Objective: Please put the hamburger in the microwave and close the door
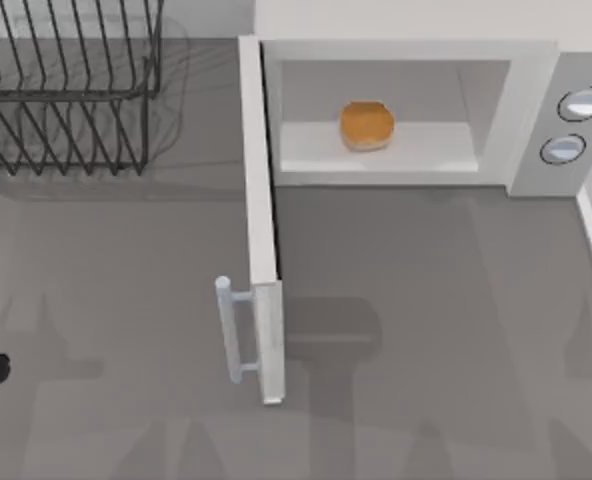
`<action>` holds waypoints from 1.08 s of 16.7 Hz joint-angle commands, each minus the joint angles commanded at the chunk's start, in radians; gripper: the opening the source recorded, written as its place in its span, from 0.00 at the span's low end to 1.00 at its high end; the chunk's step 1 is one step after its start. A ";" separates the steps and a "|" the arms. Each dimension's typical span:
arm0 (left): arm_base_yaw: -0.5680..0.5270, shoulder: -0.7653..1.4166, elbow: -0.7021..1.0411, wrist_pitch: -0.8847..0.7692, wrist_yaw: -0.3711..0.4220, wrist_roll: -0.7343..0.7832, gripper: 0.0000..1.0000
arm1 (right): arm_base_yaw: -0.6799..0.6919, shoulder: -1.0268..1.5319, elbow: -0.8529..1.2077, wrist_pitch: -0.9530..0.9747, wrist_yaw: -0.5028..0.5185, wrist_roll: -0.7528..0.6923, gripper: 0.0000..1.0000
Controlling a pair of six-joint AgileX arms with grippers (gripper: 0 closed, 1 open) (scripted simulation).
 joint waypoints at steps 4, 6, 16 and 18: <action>0.000 0.000 0.000 0.000 0.000 0.000 0.00 | 0.000 0.000 0.000 0.000 0.000 0.000 1.00; 0.000 0.000 0.000 0.000 0.000 0.000 0.00 | 0.000 0.000 0.000 0.000 0.000 0.000 1.00; -0.103 0.106 -0.024 0.115 -0.102 0.002 0.00 | 0.000 0.000 0.000 0.000 0.000 0.000 1.00; -0.163 0.173 -0.036 0.211 -0.162 0.004 0.00 | 0.000 0.000 0.000 0.000 0.000 0.000 1.00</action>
